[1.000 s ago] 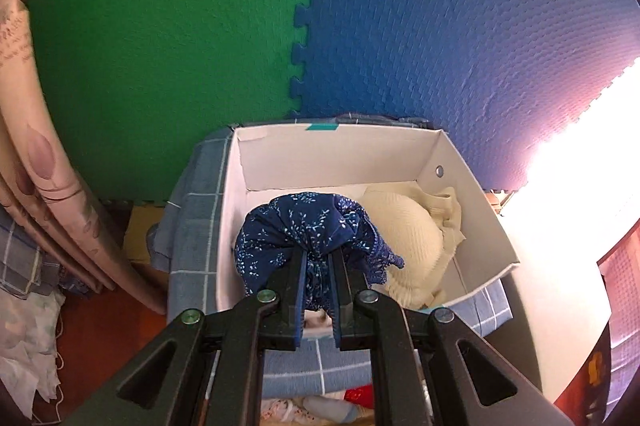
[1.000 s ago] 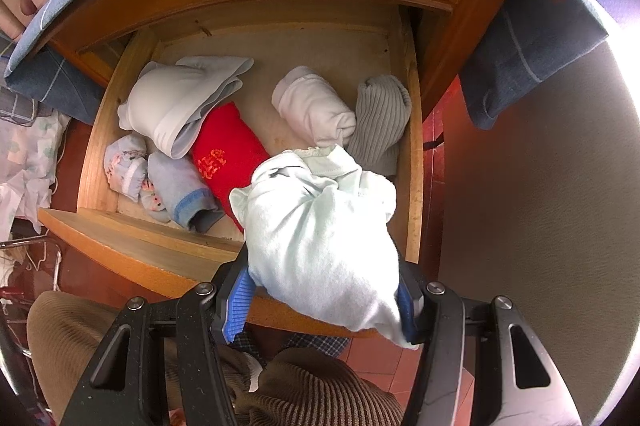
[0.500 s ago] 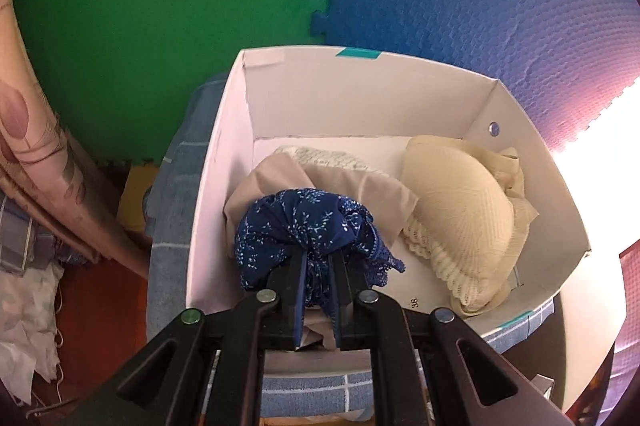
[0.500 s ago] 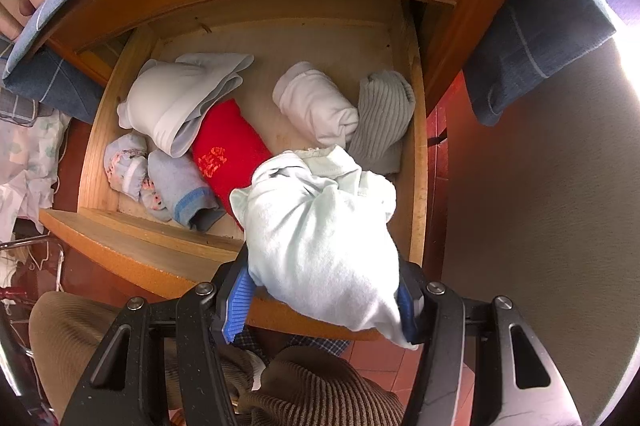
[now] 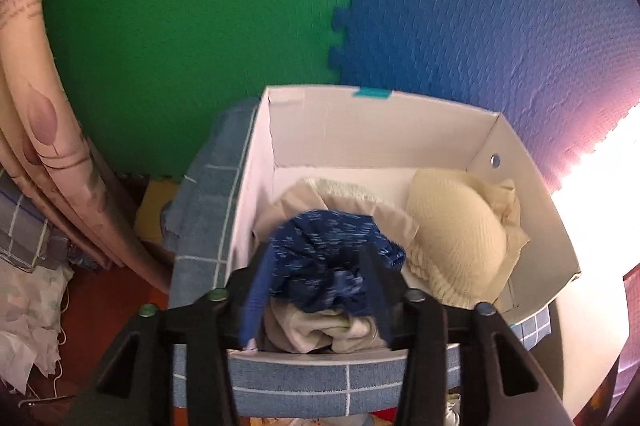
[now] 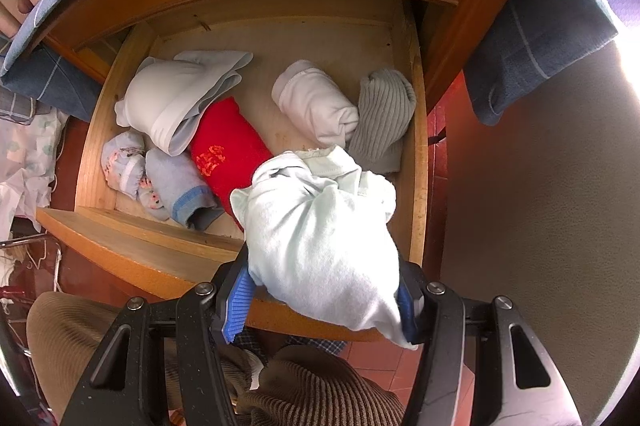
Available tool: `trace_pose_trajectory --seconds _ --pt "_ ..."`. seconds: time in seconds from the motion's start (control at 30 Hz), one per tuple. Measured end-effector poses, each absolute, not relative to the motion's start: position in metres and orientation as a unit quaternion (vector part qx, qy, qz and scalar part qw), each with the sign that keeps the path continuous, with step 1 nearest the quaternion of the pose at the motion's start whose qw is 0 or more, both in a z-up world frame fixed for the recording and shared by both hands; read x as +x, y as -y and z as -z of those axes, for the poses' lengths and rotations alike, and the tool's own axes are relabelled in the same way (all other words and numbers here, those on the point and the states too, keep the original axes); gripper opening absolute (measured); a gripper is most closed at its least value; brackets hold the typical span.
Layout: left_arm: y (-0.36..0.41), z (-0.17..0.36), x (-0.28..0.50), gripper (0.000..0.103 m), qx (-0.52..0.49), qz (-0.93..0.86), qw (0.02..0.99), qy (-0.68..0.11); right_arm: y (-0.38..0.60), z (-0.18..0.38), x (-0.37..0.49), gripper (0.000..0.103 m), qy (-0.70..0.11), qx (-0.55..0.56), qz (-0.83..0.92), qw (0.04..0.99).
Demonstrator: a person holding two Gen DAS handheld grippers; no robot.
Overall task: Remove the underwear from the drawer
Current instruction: 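Lower the dark blue underwear into the box and open the left gripper, then move the open left gripper back over the drawer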
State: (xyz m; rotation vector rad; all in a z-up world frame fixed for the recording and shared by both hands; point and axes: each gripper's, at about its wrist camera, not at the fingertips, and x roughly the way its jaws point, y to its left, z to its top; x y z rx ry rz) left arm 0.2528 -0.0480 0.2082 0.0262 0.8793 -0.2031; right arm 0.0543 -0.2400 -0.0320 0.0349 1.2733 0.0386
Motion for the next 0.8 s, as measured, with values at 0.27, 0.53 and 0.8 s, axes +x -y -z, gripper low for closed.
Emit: trace_pose_trajectory --seconds 0.27,0.53,0.8 --pt "0.043 -0.235 0.219 0.054 0.037 0.103 0.911 -0.397 0.239 0.032 0.055 0.055 -0.595 0.015 -0.017 0.804" --pt "0.014 -0.228 0.177 0.055 0.018 0.095 0.914 -0.393 0.240 0.032 0.055 0.055 -0.595 0.013 -0.017 0.803" --pt "-0.018 -0.193 0.130 0.055 -0.008 0.052 0.919 -0.390 0.238 0.031 0.055 0.055 -0.592 0.007 -0.015 0.806"
